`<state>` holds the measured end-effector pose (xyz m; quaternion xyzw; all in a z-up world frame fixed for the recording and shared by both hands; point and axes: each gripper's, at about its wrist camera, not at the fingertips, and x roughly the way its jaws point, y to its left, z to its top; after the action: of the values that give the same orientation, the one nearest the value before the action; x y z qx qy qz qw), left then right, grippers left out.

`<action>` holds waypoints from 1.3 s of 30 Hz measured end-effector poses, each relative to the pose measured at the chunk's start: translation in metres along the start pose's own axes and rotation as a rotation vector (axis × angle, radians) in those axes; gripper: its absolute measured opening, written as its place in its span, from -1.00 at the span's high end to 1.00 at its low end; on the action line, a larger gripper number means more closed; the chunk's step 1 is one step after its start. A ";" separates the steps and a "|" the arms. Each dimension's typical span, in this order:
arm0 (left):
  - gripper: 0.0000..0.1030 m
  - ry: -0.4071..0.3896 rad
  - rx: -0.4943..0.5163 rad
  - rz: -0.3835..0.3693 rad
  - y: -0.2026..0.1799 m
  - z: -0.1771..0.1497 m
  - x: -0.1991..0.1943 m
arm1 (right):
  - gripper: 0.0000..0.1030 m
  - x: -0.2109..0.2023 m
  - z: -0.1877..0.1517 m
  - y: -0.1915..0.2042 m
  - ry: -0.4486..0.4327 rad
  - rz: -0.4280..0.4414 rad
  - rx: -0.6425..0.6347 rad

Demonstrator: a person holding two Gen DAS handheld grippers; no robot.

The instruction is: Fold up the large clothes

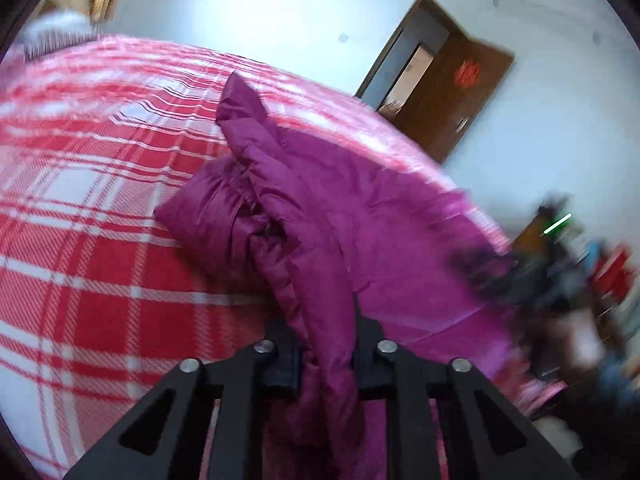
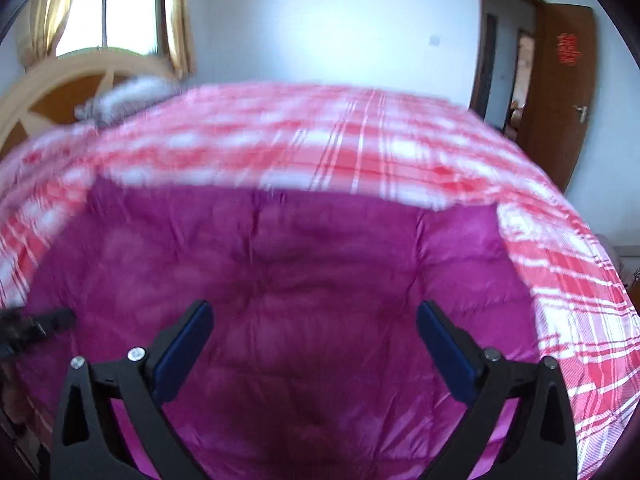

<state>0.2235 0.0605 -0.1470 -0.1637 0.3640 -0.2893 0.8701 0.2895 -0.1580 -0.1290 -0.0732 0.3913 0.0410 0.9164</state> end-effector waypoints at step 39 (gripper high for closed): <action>0.34 -0.112 1.040 0.160 -0.339 -0.088 0.188 | -0.54 -0.090 0.045 -0.205 -0.138 0.446 0.227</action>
<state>0.1356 -0.3266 -0.1406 0.3027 0.1369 -0.3550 0.8739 0.2861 -0.3543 -0.0124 0.1210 0.3364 0.2028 0.9116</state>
